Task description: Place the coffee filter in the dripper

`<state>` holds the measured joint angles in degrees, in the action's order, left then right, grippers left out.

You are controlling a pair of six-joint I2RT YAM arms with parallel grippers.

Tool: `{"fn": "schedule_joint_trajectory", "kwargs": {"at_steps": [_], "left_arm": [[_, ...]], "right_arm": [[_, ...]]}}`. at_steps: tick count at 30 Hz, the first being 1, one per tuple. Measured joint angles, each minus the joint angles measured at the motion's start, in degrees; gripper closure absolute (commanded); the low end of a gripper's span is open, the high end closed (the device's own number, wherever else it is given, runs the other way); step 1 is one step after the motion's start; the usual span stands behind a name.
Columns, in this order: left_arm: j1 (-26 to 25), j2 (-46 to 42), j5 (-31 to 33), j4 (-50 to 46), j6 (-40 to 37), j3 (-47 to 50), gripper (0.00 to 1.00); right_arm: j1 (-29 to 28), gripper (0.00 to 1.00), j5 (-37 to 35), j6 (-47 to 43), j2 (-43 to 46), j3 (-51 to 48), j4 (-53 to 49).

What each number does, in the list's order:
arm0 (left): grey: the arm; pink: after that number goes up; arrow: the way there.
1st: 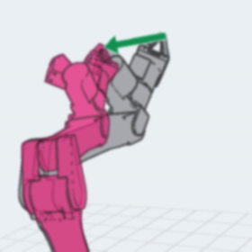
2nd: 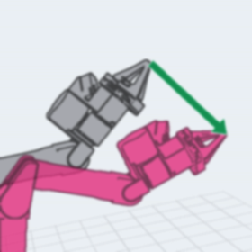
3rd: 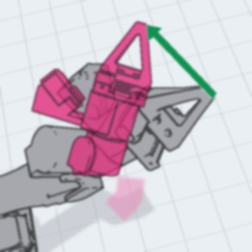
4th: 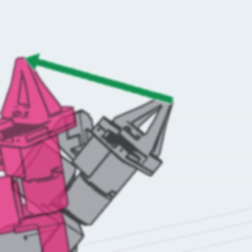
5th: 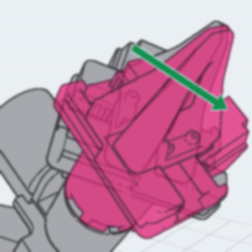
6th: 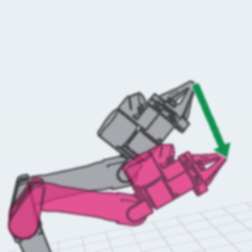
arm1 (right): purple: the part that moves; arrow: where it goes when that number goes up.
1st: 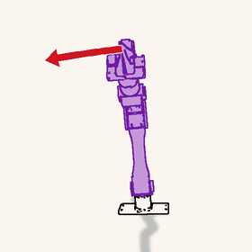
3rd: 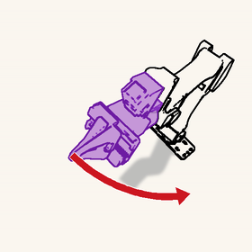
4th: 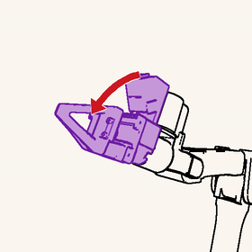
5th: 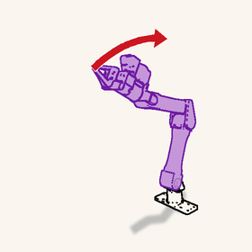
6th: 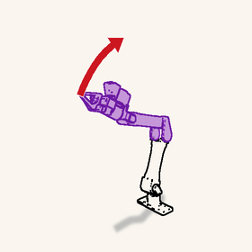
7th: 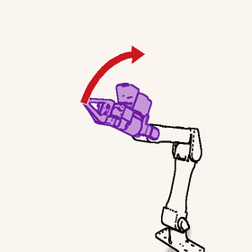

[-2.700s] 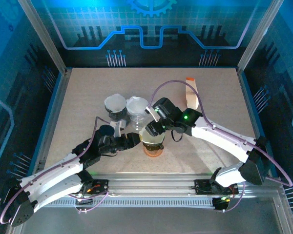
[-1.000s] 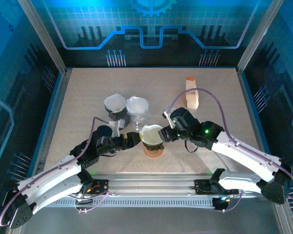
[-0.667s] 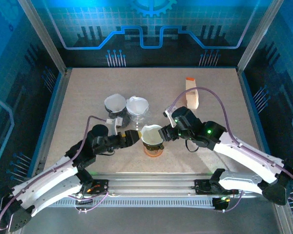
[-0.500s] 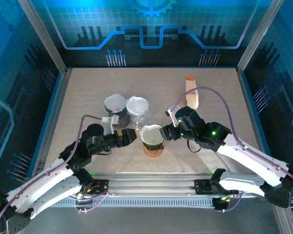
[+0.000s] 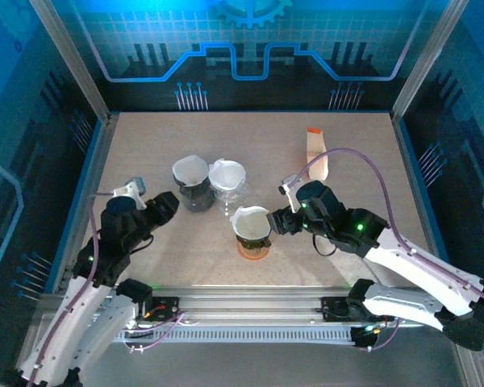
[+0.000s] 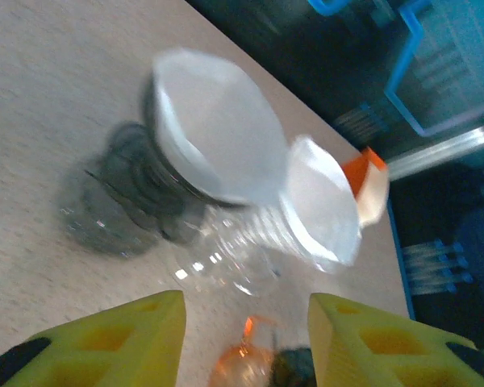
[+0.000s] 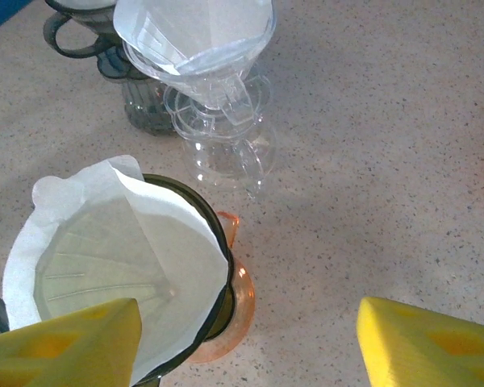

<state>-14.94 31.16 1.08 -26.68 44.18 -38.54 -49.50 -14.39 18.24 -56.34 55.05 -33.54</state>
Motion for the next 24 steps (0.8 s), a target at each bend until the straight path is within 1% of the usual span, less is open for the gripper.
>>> {"fn": "schedule_joint_trajectory", "kwargs": {"at_steps": [5, 6, 9, 10, 11, 14, 17, 18, 21, 24], "left_arm": [[8.8, 2.5, -3.4, 1.6, 1.7, 2.2, 0.65], [10.6, 3.3, -4.0, 2.2, 2.2, 2.8, 0.65], [15.8, 3.9, -5.7, 4.6, 3.5, 4.9, 0.58], [17.0, 4.0, -6.0, 5.3, 3.9, 5.4, 0.53], [18.2, 4.0, -5.8, 5.9, 4.3, 5.9, 0.44], [20.3, 4.0, -3.7, 6.7, 5.7, 6.3, 0.02], [20.8, 3.1, 1.0, 8.6, 7.0, 7.4, 0.01], [20.8, 2.3, 2.8, 9.7, 7.0, 8.4, 0.01], [20.8, -0.2, 7.2, 14.0, 6.2, 12.0, 0.01], [20.8, -0.8, 12.3, 18.0, 3.0, 14.5, 0.01]], "right_arm": [[0.0, 0.28, 0.0, 0.0, 0.2, -0.2, 1.6], [0.0, 0.28, -0.1, 0.0, 0.4, -0.4, 1.9], [0.0, 0.27, -0.4, 0.0, 1.3, -1.5, 2.5], [0.0, 0.26, -0.6, 0.0, 1.6, -1.8, 2.7], [0.0, 0.25, -0.9, 0.0, 2.1, -2.2, 2.8], [0.0, 0.21, -2.6, 0.0, 3.3, -3.5, 3.2], [0.2, 0.17, -3.7, 0.0, 4.8, -5.0, 4.3], [0.4, 0.01, -4.0, 0.2, 5.4, -5.8, 4.7], [1.1, 0.0, -4.7, -0.1, 6.5, -7.5, 5.3], [1.9, 0.0, -5.0, 0.0, 6.9, -8.3, 5.9]]}}
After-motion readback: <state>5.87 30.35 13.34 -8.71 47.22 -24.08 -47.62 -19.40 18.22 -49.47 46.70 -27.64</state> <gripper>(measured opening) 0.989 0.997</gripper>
